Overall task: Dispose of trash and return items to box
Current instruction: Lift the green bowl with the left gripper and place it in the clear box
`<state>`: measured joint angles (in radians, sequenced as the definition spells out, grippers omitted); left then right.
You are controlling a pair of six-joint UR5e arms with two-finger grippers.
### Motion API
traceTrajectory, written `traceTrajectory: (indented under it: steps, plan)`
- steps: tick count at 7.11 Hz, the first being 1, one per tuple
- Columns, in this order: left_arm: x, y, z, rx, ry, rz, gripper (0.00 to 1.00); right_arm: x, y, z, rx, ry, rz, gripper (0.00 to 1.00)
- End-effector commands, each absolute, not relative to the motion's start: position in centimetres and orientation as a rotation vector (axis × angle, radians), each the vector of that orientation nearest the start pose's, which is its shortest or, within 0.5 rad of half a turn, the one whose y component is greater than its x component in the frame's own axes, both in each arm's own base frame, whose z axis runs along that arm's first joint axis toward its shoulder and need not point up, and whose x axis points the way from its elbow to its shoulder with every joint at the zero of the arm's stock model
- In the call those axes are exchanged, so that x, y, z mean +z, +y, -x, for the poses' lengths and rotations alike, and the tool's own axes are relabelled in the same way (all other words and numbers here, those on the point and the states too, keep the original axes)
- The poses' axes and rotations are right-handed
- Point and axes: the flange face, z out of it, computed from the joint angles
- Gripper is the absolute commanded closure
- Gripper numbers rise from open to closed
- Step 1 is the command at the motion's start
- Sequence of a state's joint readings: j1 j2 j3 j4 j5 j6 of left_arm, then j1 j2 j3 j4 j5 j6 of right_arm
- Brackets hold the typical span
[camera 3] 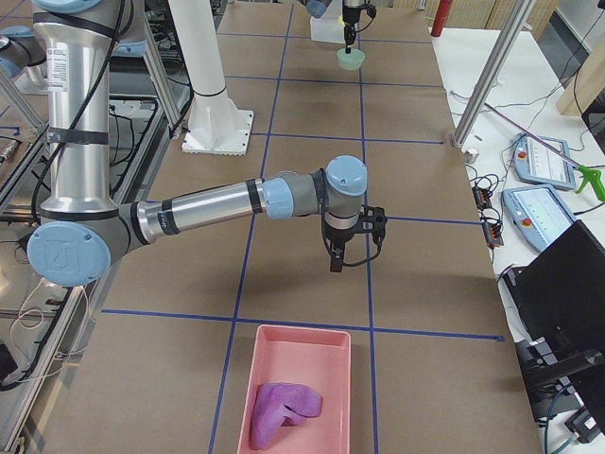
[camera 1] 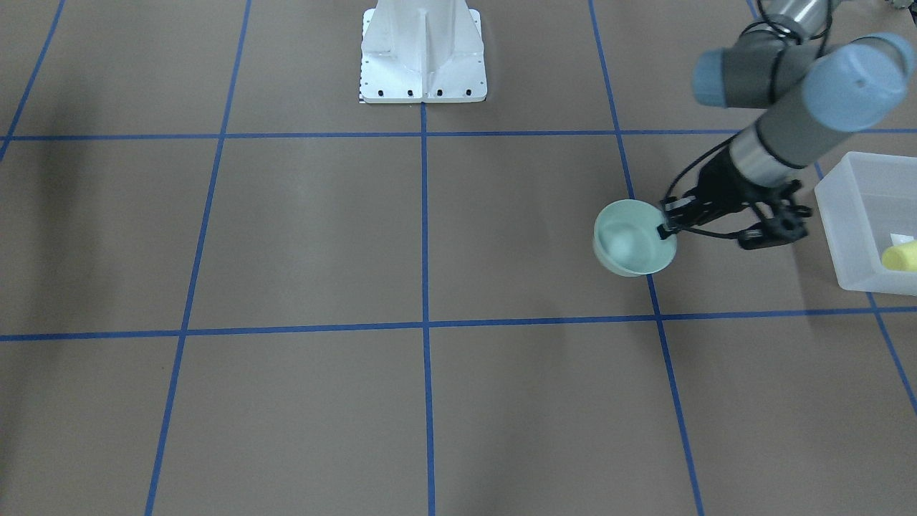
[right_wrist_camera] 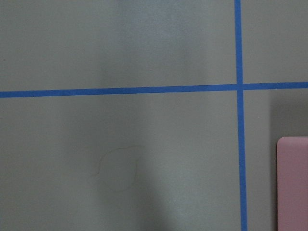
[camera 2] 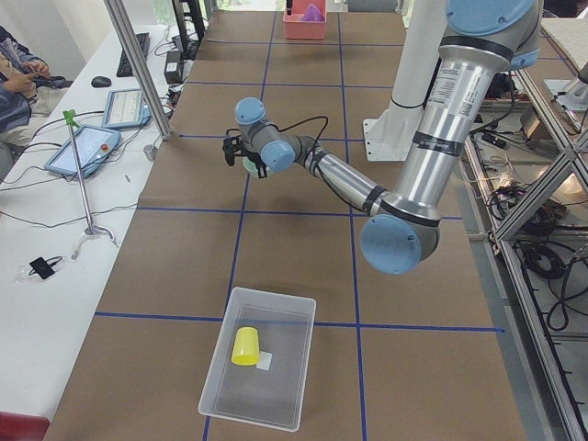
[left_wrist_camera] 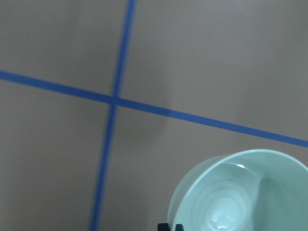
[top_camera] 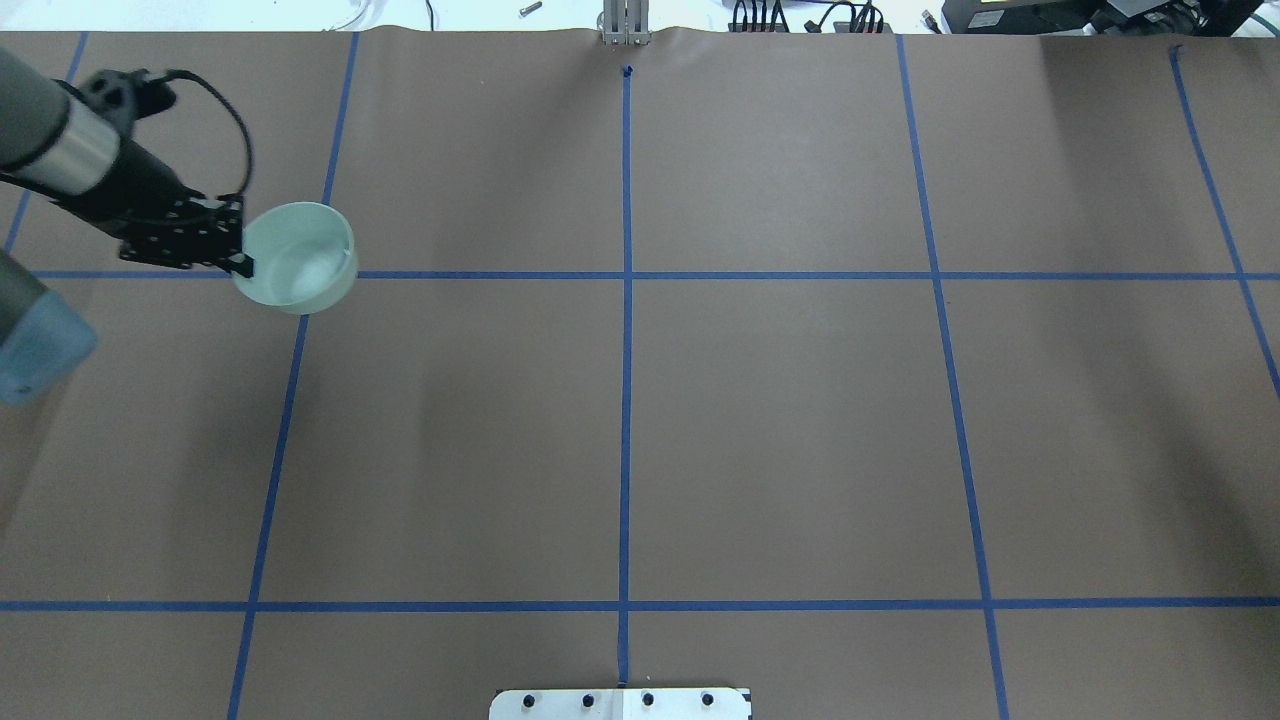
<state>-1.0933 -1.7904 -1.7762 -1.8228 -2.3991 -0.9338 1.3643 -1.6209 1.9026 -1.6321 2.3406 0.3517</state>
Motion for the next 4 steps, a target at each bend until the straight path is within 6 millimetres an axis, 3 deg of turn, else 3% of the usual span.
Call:
traceTrajectory:
  steps: [1,2,3,4]
  plan:
    - [50.3,-52.2,-7.3,-0.001,0.946,-0.084,1.0,49.2,-46.5,8.0,0.09,-0.81,0.046,0.0]
    - [54.9,-52.4,-1.5,0.071,0.898,-0.11,1.0,47.2,-46.4,10.2,0.112,-0.82,0.058,0.0]
    - [60.9,-52.4,3.2,0.139,0.873,-0.122,1.0,45.5,-46.8,11.9,0.137,-0.829,0.068,0.0]
    - [65.8,-52.4,5.5,0.181,0.866,-0.119,1.0,45.0,-46.5,12.6,0.128,-0.835,0.067,0.0]
